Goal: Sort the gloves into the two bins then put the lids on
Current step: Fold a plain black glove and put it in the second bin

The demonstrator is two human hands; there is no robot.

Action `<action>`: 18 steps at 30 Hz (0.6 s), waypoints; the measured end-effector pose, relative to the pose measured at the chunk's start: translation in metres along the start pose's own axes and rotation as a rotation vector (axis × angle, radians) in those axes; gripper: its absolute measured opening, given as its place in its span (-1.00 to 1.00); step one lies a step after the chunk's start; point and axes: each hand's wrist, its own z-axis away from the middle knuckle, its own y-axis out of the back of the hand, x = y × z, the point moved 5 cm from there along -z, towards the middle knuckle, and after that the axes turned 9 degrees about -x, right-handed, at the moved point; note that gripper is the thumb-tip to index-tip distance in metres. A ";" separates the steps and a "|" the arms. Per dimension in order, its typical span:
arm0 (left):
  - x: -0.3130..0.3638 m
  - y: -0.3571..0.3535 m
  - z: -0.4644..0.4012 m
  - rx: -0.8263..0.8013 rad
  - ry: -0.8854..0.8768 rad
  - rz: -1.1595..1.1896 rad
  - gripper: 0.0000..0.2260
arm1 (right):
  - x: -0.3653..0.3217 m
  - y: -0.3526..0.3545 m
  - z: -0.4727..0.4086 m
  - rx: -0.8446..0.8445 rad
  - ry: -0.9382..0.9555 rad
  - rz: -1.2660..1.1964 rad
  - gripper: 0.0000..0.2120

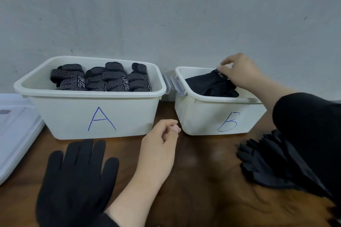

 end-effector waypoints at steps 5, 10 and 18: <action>-0.005 -0.002 0.000 -0.037 0.014 -0.038 -0.89 | -0.012 0.002 0.020 -0.054 0.112 0.053 -0.64; -0.007 -0.005 0.001 -0.084 0.029 -0.125 -0.89 | -0.029 0.023 0.104 0.347 0.285 -0.277 -0.75; 0.008 -0.026 0.021 -0.225 -0.038 -0.401 -0.82 | -0.006 -0.085 0.272 -0.006 0.397 -0.224 -0.79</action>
